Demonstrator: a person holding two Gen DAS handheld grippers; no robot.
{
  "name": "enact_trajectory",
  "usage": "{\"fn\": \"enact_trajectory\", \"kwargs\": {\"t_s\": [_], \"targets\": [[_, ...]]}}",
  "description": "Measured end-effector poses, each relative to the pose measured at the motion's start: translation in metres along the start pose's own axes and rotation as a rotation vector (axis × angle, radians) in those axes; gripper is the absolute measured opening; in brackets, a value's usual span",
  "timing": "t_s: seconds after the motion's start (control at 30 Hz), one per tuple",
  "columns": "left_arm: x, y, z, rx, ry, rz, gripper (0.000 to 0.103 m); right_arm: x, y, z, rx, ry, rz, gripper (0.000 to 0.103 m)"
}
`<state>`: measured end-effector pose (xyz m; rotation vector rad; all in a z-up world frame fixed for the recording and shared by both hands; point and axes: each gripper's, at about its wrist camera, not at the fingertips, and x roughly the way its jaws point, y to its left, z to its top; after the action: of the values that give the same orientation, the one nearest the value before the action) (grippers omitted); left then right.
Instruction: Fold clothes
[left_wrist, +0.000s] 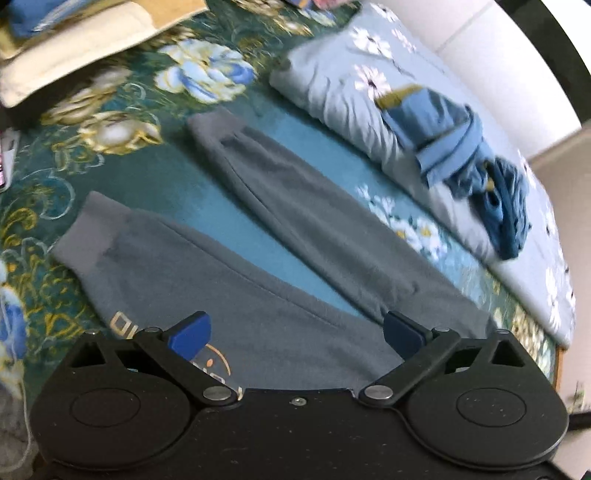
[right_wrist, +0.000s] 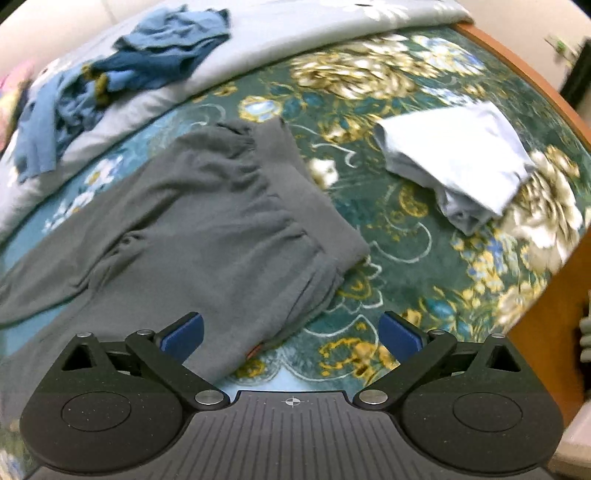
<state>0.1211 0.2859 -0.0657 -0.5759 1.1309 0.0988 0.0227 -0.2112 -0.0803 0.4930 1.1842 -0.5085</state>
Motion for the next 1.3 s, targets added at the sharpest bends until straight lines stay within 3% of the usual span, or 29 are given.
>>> {"fn": "enact_trajectory", "kwargs": {"t_s": [0.23, 0.33, 0.47, 0.53, 0.6, 0.7, 0.87, 1.03, 1.3], "targets": [[0.010, -0.014, 0.003, 0.052, -0.034, 0.113, 0.099, 0.052, -0.039, 0.009, 0.177, 0.038, 0.020, 0.103], [0.010, -0.010, 0.001, -0.001, -0.059, 0.218, 0.099, 0.087, -0.055, 0.017, 0.264, 0.067, 0.022, 0.102], [0.021, 0.009, -0.008, -0.101, 0.001, 0.327, 0.099, 0.119, -0.067, 0.023, 0.363, 0.079, 0.025, 0.091], [0.021, 0.016, -0.013, -0.157, 0.000, 0.363, 0.099, 0.127, -0.069, 0.022, 0.439, 0.087, 0.064, 0.061], [0.022, 0.020, -0.014, -0.182, 0.008, 0.381, 0.099, 0.130, -0.067, 0.021, 0.497, 0.095, 0.095, 0.045], [0.022, 0.023, -0.011, -0.187, 0.009, 0.405, 0.099, 0.133, -0.063, 0.021, 0.560, 0.106, 0.117, 0.007], [0.026, 0.028, -0.006, -0.197, 0.002, 0.397, 0.099, 0.115, -0.069, 0.020, 0.488, 0.087, 0.069, 0.005], [0.030, 0.047, -0.013, -0.222, 0.014, 0.408, 0.099, 0.113, -0.084, 0.001, 0.510, 0.108, 0.015, 0.005], [0.023, 0.101, -0.021, -0.349, -0.028, 0.366, 0.099, 0.113, -0.067, 0.011, 0.421, 0.117, -0.010, 0.008]]}}
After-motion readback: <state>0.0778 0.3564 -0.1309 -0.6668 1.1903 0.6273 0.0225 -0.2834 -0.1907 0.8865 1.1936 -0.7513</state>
